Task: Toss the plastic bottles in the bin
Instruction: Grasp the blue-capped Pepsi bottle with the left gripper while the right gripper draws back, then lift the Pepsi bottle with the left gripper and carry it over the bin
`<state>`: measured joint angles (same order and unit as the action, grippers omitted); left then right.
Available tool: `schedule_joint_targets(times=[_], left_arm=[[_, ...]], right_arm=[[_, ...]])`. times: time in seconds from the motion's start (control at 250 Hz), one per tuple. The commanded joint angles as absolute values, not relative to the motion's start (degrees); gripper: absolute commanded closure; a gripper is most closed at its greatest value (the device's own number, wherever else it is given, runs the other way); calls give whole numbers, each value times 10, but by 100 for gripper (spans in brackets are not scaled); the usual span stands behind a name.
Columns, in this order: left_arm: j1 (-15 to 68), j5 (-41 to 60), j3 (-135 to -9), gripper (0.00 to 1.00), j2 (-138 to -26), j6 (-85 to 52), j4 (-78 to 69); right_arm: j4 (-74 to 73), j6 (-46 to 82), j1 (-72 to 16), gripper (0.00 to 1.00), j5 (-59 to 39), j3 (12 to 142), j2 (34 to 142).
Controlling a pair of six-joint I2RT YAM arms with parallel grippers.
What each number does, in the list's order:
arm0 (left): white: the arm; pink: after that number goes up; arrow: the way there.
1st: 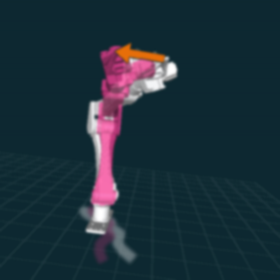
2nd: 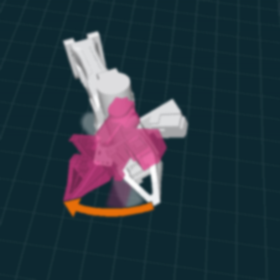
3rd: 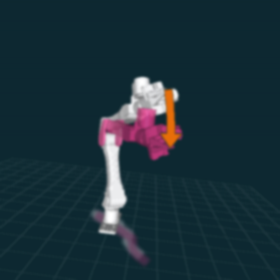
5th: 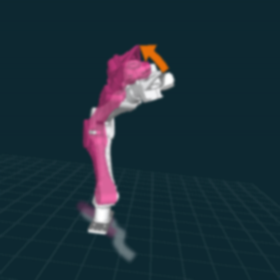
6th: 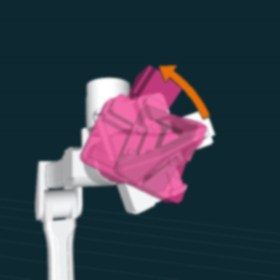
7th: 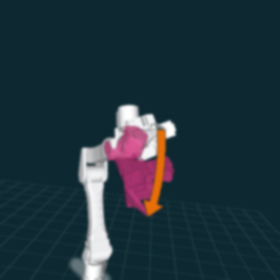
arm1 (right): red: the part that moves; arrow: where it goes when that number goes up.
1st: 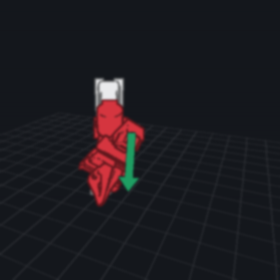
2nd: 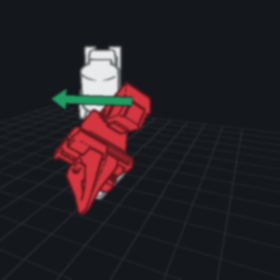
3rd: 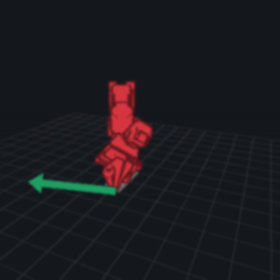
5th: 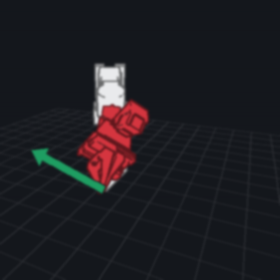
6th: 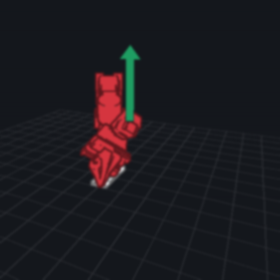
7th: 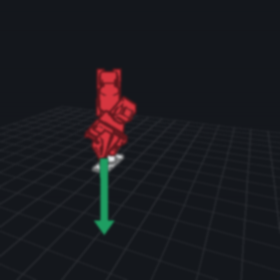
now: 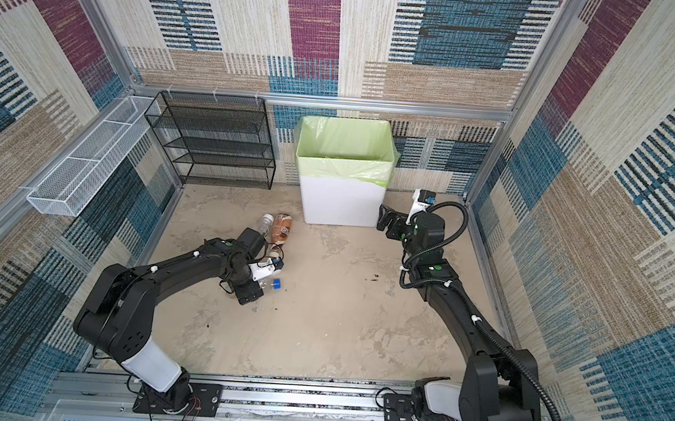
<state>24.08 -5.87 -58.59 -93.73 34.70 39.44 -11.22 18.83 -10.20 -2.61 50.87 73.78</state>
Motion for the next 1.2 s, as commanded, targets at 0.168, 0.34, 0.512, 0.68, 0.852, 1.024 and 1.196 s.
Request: schedule_joint_targets(times=[0.168,0.34,0.512,0.68,0.852,1.024,1.196], left_arm=[[238,-54,-582,41,-928,337,377],[238,-17,-590,50,-913,325,376],[239,36,-591,52,-859,287,362],[239,78,-559,52,-751,238,271],[239,121,-509,52,-641,161,89],[239,131,-440,51,-579,114,-160],[240,147,-410,51,-580,78,-395]], right_arm=[[-121,201,-102,1,-25,502,724],[-108,207,-102,1,-37,516,736],[-96,207,-102,0,-51,547,747],[-87,211,-102,0,-42,544,730],[-66,211,-102,1,-33,539,720],[-49,214,-103,2,-31,537,708],[-24,205,-103,3,-23,551,705]])
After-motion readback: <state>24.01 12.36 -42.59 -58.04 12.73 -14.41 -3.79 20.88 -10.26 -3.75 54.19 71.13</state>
